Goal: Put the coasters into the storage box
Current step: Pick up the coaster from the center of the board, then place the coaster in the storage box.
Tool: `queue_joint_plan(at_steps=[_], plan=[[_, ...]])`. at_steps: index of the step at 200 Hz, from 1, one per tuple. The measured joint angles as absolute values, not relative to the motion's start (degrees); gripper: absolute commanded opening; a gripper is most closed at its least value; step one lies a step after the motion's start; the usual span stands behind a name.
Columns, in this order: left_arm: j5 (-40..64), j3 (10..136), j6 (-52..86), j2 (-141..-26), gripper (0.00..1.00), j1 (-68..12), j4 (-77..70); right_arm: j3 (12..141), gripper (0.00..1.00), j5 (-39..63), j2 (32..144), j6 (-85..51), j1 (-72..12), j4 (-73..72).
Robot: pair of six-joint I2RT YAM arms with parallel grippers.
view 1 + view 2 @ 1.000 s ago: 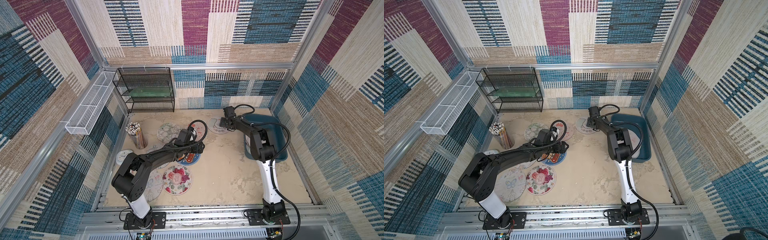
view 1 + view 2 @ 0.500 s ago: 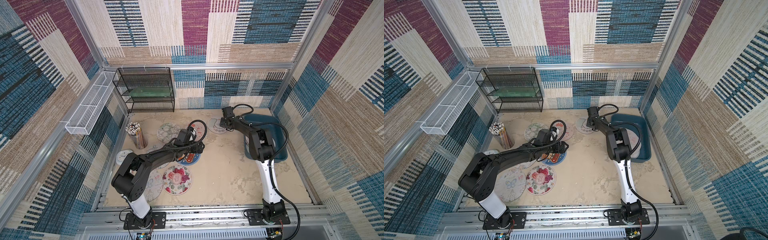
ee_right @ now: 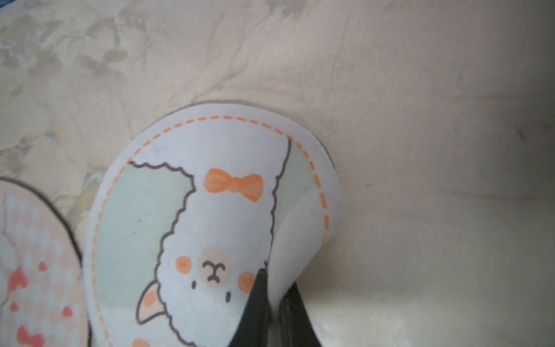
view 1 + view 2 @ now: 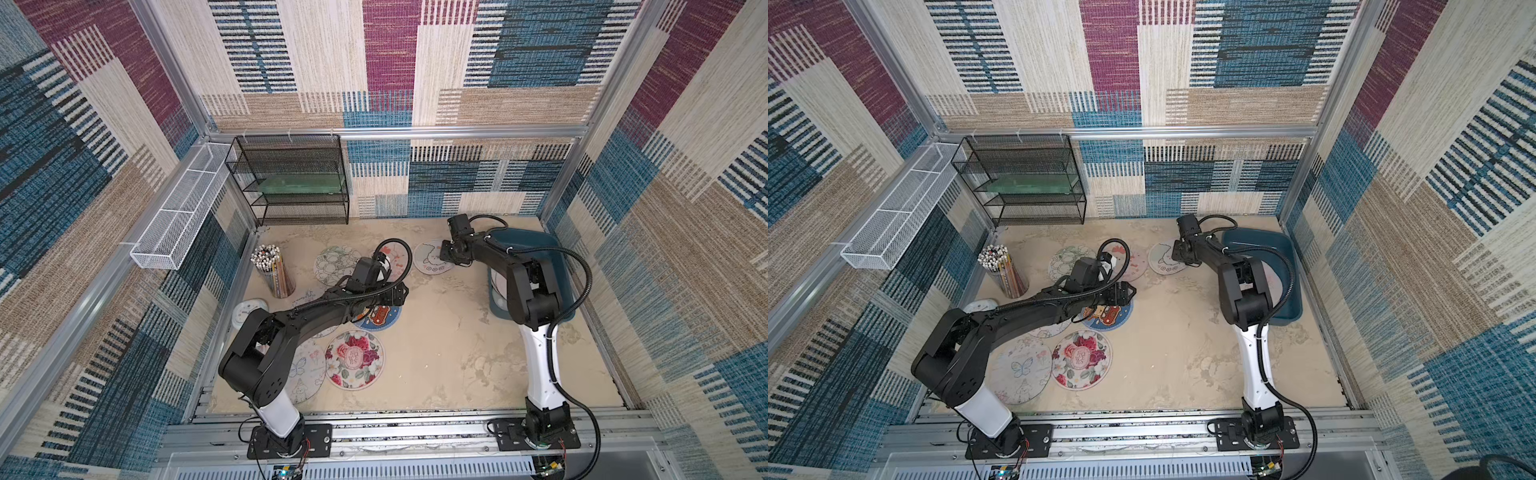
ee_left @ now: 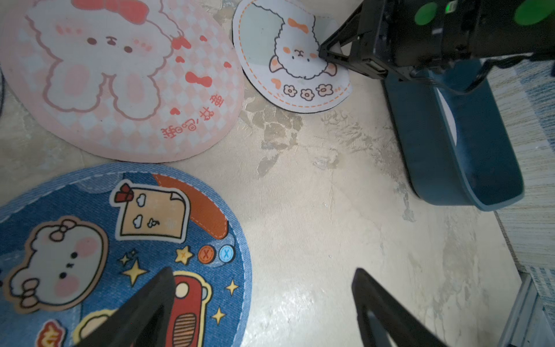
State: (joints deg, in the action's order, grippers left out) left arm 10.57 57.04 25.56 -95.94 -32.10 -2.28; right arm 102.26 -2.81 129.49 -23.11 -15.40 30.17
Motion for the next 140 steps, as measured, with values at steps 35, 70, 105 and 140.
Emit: queue_joint_plan(at_steps=[35,70,105,140], plan=[[10.39,56.77,25.54,-95.44,0.91,-32.01,-2.26,98.52,0.05,-2.07,121.82,-23.09,-15.40,30.70],[10.39,56.45,25.54,-95.18,0.91,-32.01,-2.26,93.34,0.05,-3.27,113.89,-23.09,-15.22,30.57],[10.37,55.99,25.54,-94.50,0.91,-31.90,-2.26,86.59,0.05,-5.15,104.14,-23.09,-13.65,29.63],[10.35,55.59,25.54,-93.97,0.91,-31.88,-2.28,80.53,0.05,-6.22,94.59,-23.09,-10.68,28.80]])
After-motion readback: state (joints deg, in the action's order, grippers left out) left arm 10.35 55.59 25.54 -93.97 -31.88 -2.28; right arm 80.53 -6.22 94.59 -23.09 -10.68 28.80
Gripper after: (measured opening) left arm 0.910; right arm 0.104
